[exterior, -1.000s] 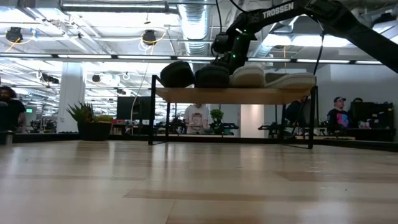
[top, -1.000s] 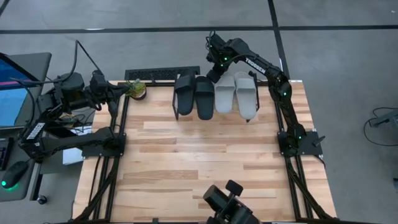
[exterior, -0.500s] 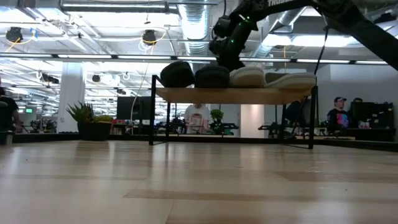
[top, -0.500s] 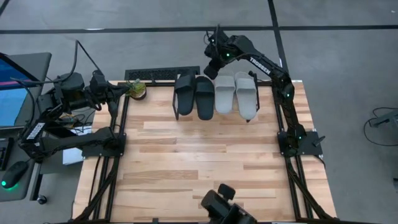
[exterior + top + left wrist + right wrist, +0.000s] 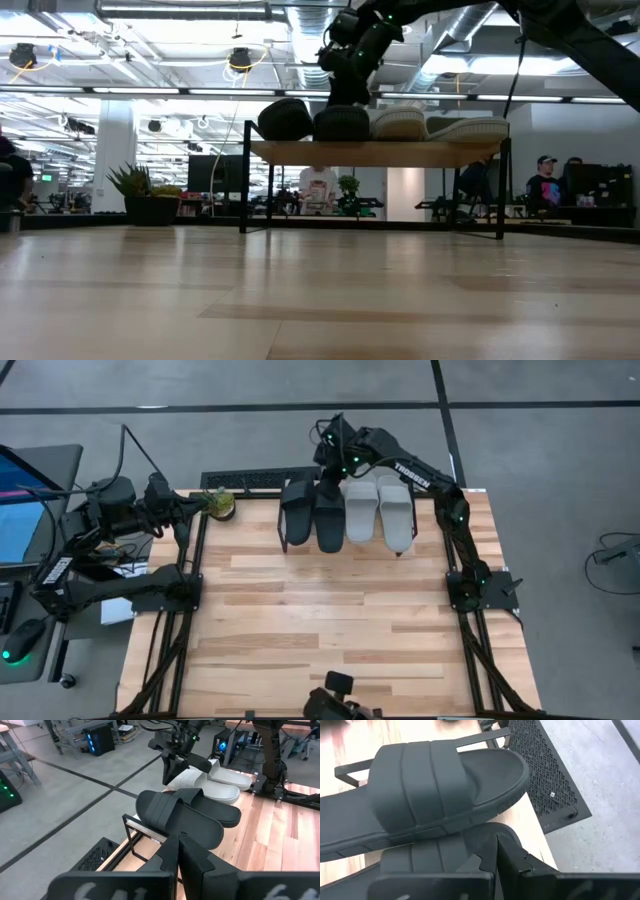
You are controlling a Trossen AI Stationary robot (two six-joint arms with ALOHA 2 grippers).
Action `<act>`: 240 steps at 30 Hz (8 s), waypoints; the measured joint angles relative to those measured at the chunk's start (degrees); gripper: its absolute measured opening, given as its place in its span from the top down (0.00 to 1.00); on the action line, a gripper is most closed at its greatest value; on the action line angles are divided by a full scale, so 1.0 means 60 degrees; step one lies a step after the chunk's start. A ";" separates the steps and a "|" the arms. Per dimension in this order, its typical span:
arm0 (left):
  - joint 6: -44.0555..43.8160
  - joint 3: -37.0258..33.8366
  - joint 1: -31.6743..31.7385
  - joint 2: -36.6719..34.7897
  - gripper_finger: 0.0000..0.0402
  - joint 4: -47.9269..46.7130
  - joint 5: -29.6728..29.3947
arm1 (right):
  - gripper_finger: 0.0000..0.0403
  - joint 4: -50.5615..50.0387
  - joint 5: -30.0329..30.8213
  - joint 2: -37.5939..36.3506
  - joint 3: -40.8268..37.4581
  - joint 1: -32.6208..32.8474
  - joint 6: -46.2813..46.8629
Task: Pick and place slides into the shelf
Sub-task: Adjust the slides on the shelf
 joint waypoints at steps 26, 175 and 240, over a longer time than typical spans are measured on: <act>-0.0113 0.0000 -0.0003 0.0000 1.00 0.0000 0.0215 | 1.00 -0.1477 -0.0310 0.0018 0.0000 0.0046 -0.0283; -0.0426 -0.2064 -0.0002 0.0058 1.00 0.1337 -0.0288 | 1.00 0.6440 0.1219 -0.2675 -0.6593 0.1882 0.3919; 0.2313 -0.2040 0.0505 0.7828 1.00 0.8174 0.2094 | 1.00 -0.0229 1.0221 -0.7160 -0.4484 0.4923 0.5477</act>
